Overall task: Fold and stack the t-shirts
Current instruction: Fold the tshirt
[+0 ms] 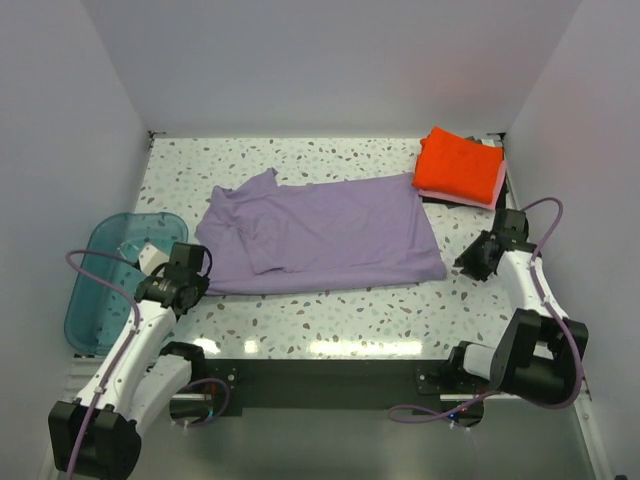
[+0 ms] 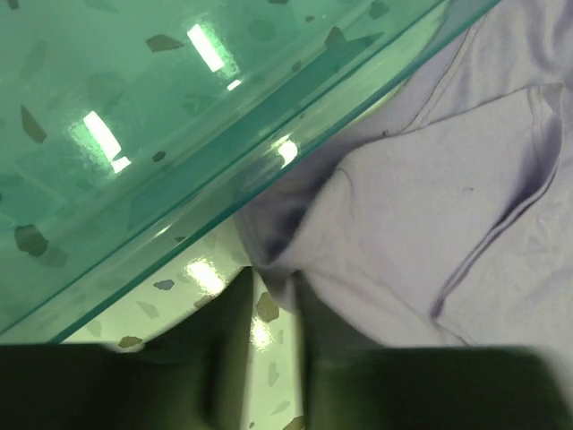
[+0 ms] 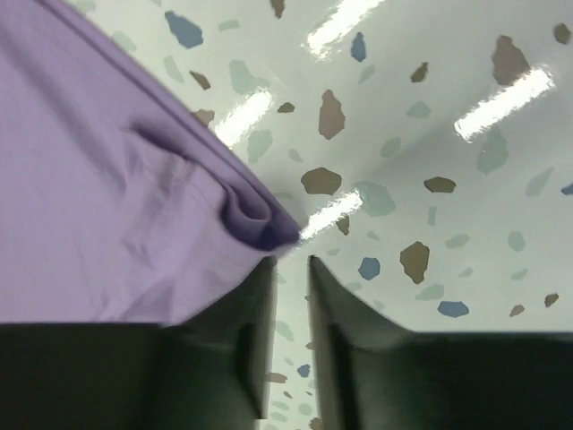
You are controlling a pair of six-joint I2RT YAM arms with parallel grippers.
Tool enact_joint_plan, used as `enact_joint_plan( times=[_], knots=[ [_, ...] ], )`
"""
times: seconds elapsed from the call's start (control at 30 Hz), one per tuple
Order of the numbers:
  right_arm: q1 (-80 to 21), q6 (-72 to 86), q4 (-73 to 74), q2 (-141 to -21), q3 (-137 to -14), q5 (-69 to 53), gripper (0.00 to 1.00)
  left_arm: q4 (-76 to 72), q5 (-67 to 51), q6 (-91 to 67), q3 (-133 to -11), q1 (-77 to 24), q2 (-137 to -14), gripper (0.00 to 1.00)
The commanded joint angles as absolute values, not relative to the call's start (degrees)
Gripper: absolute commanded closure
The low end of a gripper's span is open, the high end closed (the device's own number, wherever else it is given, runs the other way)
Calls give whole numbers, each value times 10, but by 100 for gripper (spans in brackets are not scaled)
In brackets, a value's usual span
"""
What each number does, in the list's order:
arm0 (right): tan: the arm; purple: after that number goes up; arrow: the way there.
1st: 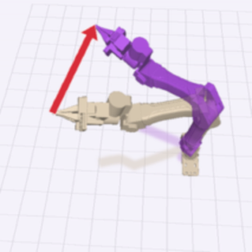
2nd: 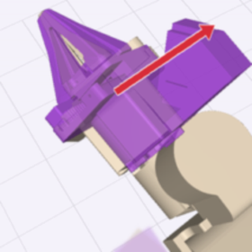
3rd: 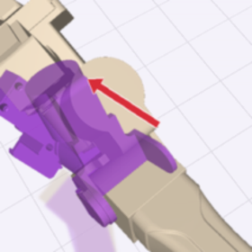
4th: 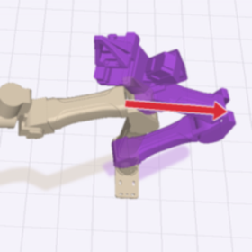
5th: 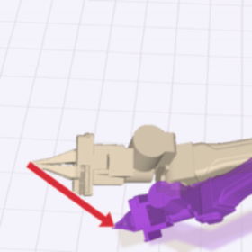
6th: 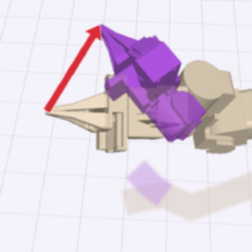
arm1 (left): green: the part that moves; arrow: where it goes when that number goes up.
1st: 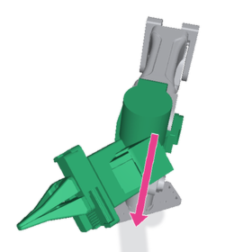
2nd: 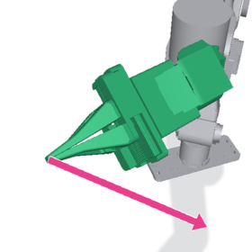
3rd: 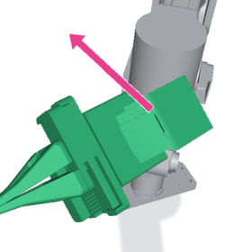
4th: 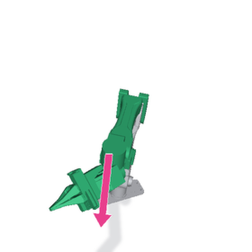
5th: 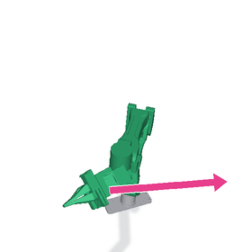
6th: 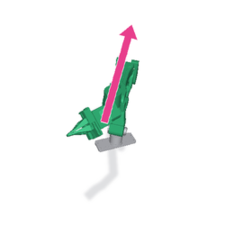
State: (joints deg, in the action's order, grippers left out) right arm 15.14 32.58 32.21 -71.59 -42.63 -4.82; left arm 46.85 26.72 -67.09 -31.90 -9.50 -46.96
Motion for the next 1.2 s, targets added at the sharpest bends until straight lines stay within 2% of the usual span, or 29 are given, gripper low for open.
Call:
enact_joint_plan(
  times=[0.0,0.03,0.07,0.13,0.2,0.33,0.37,0.43,0.47,0.53,0.6,0.67,0.87,1.17],
  knots=[
    [159,300,337,-688,-432,-25,61,496,262,-683,-330,-95,-449,63],
    [160,296,338,-686,-436,-25,55,497,259,-678,-337,-95,-446,53],
    [159,294,340,-683,-439,-25,47,504,262,-668,-354,-95,-437,38],
    [158,281,337,-678,-456,-28,33,504,265,-652,-373,-95,-430,30],
    [142,270,324,-676,-468,-56,28,487,274,-616,-408,-95,-430,31],
    [5,256,332,-711,-567,25,27,419,250,-565,-452,-95,-486,44],
    [-70,256,328,-721,-580,34,28,411,243,-562,-457,-95,-502,53],
    [-136,258,307,-741,-613,55,33,377,234,-552,-454,-95,-543,60],
    [-199,253,294,-763,-621,81,33,367,230,-550,-453,-95,-554,73],
    [-259,239,273,-793,-655,109,36,346,224,-546,-439,-95,-576,80],
    [-330,227,234,-835,-678,122,42,324,216,-540,-432,-95,-595,92],
    [-394,221,206,-864,-692,120,43,320,216,-537,-430,-95,-607,100],
    [-544,192,153,-1021,-794,156,49,337,232,-547,-420,-93,-581,100],
    [-627,156,157,-1231,-990,182,51,357,243,-486,-510,-48,-543,95]
  ],
)
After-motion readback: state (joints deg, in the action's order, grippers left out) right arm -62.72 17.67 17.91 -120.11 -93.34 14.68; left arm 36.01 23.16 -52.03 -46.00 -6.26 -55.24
